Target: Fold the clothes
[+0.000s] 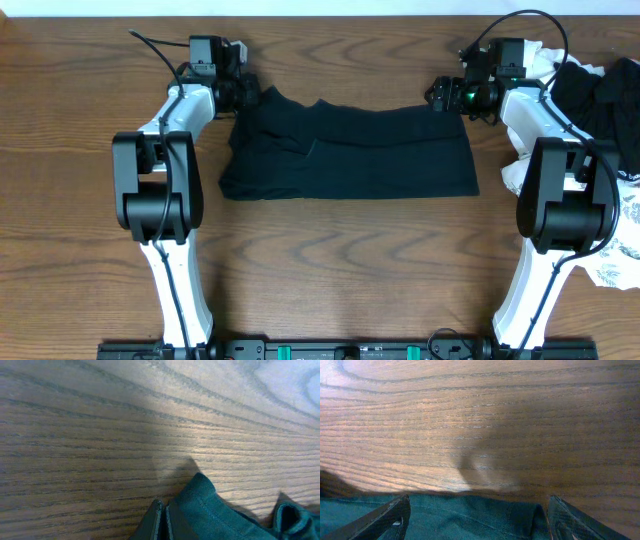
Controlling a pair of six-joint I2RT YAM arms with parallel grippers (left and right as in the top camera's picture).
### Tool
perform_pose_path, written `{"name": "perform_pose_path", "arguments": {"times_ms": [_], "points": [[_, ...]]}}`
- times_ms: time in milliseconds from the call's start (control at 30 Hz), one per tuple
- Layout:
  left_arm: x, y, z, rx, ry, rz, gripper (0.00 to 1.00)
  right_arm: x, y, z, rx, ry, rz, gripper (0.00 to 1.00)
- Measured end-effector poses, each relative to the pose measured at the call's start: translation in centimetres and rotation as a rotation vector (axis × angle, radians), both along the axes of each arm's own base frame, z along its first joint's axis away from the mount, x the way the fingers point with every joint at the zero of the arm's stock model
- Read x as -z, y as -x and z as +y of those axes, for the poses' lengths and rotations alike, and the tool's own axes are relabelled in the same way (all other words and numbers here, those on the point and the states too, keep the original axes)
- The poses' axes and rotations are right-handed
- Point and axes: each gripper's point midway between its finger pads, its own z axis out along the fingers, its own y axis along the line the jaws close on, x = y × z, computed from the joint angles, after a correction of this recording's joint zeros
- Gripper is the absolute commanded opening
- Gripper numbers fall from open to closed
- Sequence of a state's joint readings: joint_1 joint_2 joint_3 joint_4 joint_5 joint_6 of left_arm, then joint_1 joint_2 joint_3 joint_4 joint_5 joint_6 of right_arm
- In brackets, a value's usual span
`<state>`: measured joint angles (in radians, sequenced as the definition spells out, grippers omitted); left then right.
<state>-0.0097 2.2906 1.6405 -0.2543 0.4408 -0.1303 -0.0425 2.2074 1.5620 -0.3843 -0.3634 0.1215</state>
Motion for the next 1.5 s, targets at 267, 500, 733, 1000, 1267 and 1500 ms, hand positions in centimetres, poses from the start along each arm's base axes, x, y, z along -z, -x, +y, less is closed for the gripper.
{"name": "perform_pose_path", "arguments": {"times_ms": [267, 500, 733, 1000, 1267, 1500], "points": [[-0.2, -0.1, 1.4, -0.040, 0.015, 0.008, 0.06, 0.0, 0.0, 0.0, 0.000, 0.000, 0.000, 0.85], [-0.2, -0.1, 2.7, -0.063, 0.034, 0.016, 0.31, 0.0, 0.0, -0.1, 0.004, 0.006, 0.000, 0.86], [0.6, 1.2, 2.7, -0.070, 0.041, 0.085, 0.33, 0.1, 0.0, -0.3, 0.008, 0.014, 0.001, 0.86], [0.7, 2.0, 2.5, -0.070, 0.047, 0.120, 0.06, 0.1, 0.0, -0.3, 0.010, 0.016, 0.002, 0.84], [0.7, 2.2, 1.7, -0.055, 0.046, 0.126, 0.06, 0.1, 0.0, -0.2, 0.008, 0.018, 0.004, 0.85], [0.7, 2.2, 1.9, -0.059, 0.050, 0.129, 0.06, 0.1, 0.1, 0.9, -0.012, 0.019, 0.004, 0.85]]}}
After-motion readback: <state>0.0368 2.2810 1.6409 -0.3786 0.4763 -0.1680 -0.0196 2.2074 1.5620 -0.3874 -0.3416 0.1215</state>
